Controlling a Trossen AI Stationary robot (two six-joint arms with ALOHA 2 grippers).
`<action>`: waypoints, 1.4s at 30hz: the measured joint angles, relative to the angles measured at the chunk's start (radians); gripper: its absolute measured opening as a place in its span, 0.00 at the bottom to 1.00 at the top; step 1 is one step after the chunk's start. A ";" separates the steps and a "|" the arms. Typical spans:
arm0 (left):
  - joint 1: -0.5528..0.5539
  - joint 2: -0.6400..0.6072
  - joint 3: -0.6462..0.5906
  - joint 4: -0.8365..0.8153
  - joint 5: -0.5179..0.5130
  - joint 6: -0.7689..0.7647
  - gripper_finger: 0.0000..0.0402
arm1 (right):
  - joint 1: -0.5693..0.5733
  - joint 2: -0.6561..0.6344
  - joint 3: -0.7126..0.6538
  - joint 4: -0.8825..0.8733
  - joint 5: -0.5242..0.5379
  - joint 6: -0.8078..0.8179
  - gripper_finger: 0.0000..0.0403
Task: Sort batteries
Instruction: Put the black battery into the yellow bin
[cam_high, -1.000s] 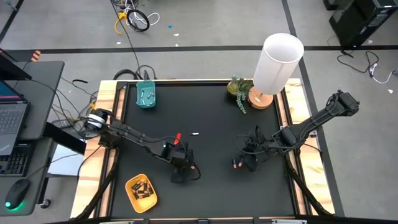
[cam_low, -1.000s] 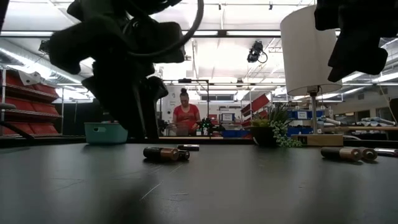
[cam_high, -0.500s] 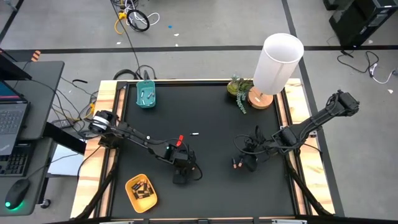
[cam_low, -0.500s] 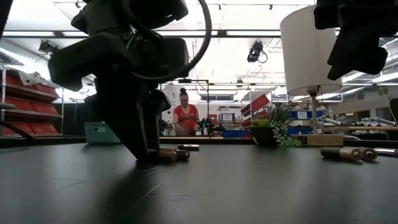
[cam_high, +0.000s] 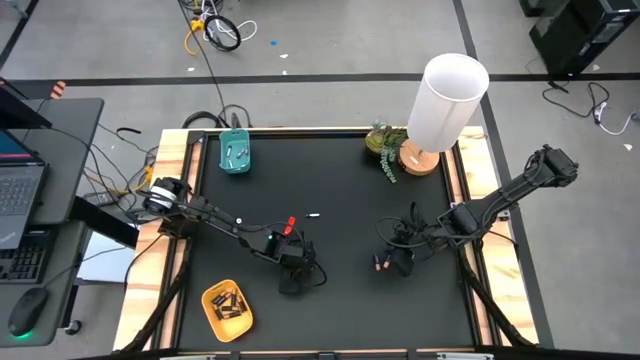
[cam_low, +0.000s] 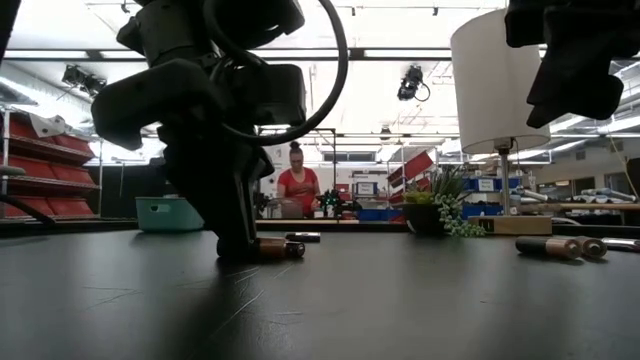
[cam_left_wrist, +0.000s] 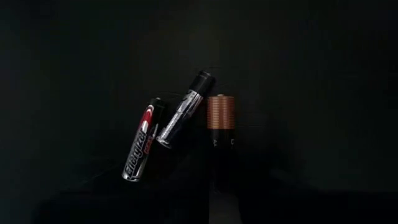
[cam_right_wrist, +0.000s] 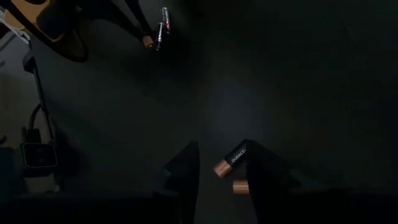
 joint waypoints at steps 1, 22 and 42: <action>0.000 0.000 0.000 -0.004 0.001 -0.005 0.13 | 0.000 0.000 0.000 0.002 0.000 0.000 0.28; -0.054 -0.157 0.298 -0.579 0.100 -0.119 0.13 | -0.002 0.000 0.000 0.000 0.001 -0.073 0.24; -0.618 -0.496 -0.131 -0.341 0.094 -1.293 0.13 | -0.192 0.000 0.000 0.054 -0.012 -0.334 0.20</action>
